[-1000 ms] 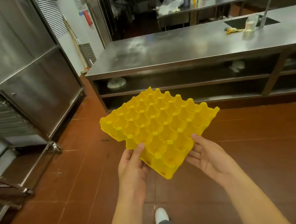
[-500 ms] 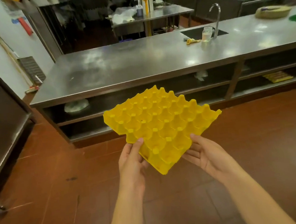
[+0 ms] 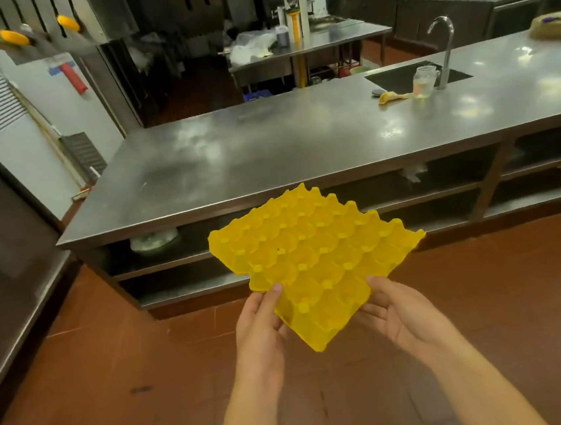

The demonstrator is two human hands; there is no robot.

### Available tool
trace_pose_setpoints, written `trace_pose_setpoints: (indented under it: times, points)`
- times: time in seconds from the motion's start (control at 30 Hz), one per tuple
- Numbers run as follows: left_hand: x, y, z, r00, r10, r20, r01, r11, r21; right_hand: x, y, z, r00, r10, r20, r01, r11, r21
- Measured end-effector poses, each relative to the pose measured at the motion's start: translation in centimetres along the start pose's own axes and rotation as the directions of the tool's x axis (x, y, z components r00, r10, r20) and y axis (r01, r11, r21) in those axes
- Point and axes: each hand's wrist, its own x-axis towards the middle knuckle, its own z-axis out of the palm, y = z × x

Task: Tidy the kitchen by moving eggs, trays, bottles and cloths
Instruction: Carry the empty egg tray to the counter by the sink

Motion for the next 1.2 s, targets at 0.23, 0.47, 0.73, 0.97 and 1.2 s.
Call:
trace_pose_setpoints:
  times: [0.23, 0.47, 0.73, 0.97, 1.2]
  points:
    - [7.4, 1.9, 4.5, 0.993, 0.083, -0.083, -0.088, 0.994, -0.064, 9.9, -6.6, 1.8, 0.99, 0.024, 0.141, -0.012, 0.996, -0.083]
    - [14.0, 1.8, 8.1, 0.993, 0.056, -0.104, -0.058, 0.998, -0.013, 16.5, -9.7, 1.0, 0.993, 0.058, 0.102, -0.057, 0.998, -0.02]
    - [25.1, 0.9, 13.6, 0.999, 0.01, 0.042, -0.015, 0.992, 0.124, 24.5, -14.1, -1.2, 0.999, -0.028, -0.038, 0.031, 0.997, 0.065]
    - [36.6, 1.4, 21.6, 0.954, -0.117, 0.277, 0.066, 0.98, 0.186, 30.7, -20.9, -2.9, 0.95, -0.157, -0.268, 0.192, 0.975, 0.111]
    - [41.4, -0.5, 32.4, 0.785, -0.298, 0.543, 0.16, 0.945, 0.286, 30.8, -26.2, -8.3, 0.769, -0.305, -0.562, 0.441, 0.889, 0.121]
